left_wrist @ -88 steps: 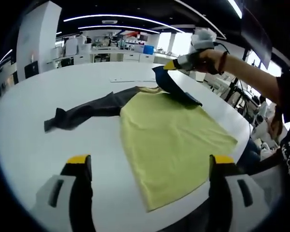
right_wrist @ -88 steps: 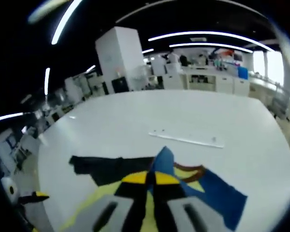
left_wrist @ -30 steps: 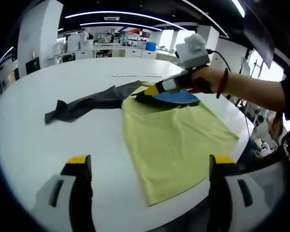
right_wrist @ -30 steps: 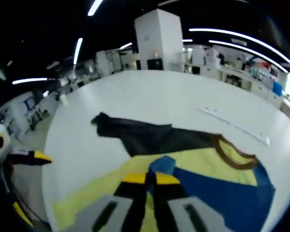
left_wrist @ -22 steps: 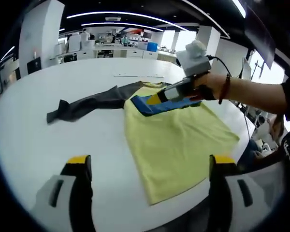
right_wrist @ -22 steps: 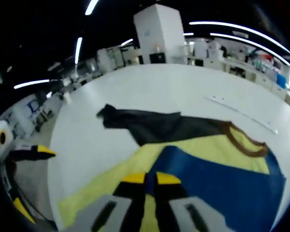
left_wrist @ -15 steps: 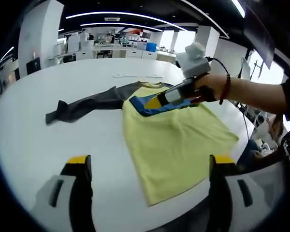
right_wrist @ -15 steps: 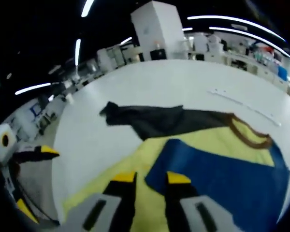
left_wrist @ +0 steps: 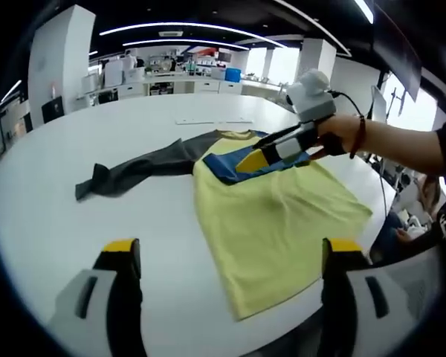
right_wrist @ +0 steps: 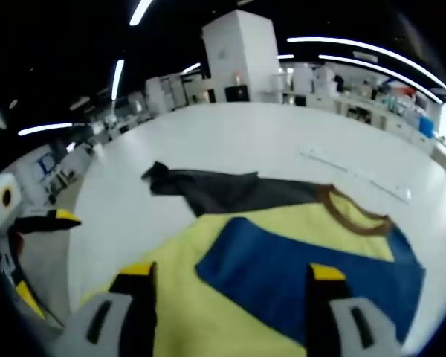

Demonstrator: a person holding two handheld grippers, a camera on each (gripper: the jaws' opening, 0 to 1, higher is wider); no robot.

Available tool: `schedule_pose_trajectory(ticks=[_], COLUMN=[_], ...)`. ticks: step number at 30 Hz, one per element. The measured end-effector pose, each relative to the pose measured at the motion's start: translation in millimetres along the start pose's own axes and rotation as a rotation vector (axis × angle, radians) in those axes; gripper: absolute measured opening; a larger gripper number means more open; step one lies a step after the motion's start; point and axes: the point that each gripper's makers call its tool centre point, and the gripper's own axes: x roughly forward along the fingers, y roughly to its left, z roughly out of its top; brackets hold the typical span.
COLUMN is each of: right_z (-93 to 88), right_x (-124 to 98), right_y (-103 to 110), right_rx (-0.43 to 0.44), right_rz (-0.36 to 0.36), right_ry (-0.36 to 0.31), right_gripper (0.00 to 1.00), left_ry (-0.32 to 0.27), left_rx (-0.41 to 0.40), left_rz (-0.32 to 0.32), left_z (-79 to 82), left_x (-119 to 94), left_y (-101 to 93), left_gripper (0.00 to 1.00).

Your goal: Fold the garment on the visible template until the final outline fits inside the template.

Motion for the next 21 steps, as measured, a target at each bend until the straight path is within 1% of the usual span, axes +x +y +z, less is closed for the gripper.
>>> schedule_pose_trajectory(ticks=[2,6,9,12,15,21], right_z=[0.0,-3.8,-8.6,-15.3,-23.9,-38.3], right_x=[-5,-17,-25,-34,-46,-66], right_y=[-9,-26,-38,-50,-66,-96], right_rx=[0.008,0.015,0.021,0.033,0.05,0.071], right_rz=[-0.016,-0.047,-0.073,-0.092,-0.128,-0.176], right_ry=[-0.01,-0.022,-0.017,-0.014,-0.012,-0.012], right_gripper=[0.88,0.97,0.99,0.99,0.99,0.99], left_ry=[-0.004,-0.01,-0.022,-0.022,-0.026,-0.029], left_rx=[-0.002,-0.001,0.0,0.006,0.009,0.007], left_rz=[0.007,0.007,0.003,0.009,0.01,0.014], left_z=[0.5,3.4,6.4,6.7,8.0,10.9], left_x=[0,-2,-2,-1,-1,-1], left_y=[2.3,2.2,1.6,3.6,4.6,4.7], left_gripper=[0.99,0.99,0.99,0.99,0.99,0.99])
